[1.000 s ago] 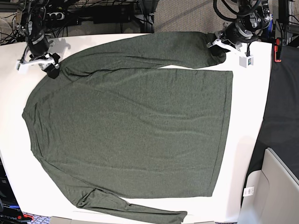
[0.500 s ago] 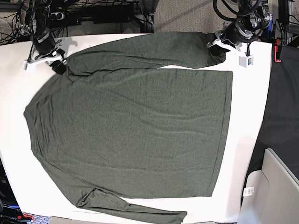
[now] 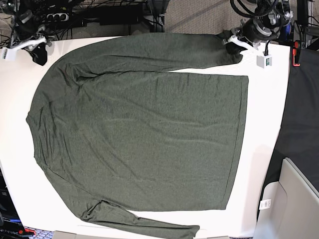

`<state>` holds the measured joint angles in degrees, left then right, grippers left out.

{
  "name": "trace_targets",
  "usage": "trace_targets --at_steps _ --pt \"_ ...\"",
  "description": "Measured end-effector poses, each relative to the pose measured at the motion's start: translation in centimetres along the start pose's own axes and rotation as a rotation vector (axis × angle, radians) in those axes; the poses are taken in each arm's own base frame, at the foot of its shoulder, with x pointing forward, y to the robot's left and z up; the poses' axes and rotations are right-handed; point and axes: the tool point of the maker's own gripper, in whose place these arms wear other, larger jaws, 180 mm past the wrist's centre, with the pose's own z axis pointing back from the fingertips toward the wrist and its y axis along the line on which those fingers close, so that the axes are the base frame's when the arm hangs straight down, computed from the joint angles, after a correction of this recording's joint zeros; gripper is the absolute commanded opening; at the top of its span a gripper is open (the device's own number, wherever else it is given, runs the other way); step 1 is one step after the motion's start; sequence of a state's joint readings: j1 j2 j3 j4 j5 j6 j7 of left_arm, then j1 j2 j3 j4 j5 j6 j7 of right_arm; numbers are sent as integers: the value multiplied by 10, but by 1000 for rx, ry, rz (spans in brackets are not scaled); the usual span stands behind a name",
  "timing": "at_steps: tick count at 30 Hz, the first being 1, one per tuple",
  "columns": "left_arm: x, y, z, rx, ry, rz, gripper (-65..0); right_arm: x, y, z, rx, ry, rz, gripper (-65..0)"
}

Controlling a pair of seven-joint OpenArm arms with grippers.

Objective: Fold the T-shirt properly
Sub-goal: 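Pull the gripped shirt edge toward the robot with both grippers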

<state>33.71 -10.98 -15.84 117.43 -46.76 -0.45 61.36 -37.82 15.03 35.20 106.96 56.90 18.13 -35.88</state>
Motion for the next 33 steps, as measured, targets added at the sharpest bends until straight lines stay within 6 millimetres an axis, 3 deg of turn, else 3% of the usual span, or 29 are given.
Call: trace_targets --at_steps 5,8,11,15,17,20,23,29,33 --pt "-4 5 4 15 13 -12 -650 2 19 18 82 2 96 -640" --pt "-9 7 4 19 27 -10 -650 7 10 22 49 -9 102 -640" --pt "-1 5 3 14 -6 -13 -650 13 11 20 51 -24 105 -637" --pt "12 1 1 4 -49 -21 -650 21 10 9 39 -58 88 -546" --pt "21 -5 -1 -13 -69 -26 -650 13 -1 4 -23 -33 50 -461" --pt "24 -7 -1 -18 -75 -27 -650 0 -2 -4 -49 -1 -14 -392" --pt "22 -6 -1 -15 -66 -28 -650 -5 6 -12 -28 -5 -65 -392" --pt "33 -10 -2 -25 -94 -35 -650 -39 11 -45 9 58 -183 -392" --pt "30 -9 -2 -22 -83 -38 -650 -49 22 -52 51 49 -268 -392"
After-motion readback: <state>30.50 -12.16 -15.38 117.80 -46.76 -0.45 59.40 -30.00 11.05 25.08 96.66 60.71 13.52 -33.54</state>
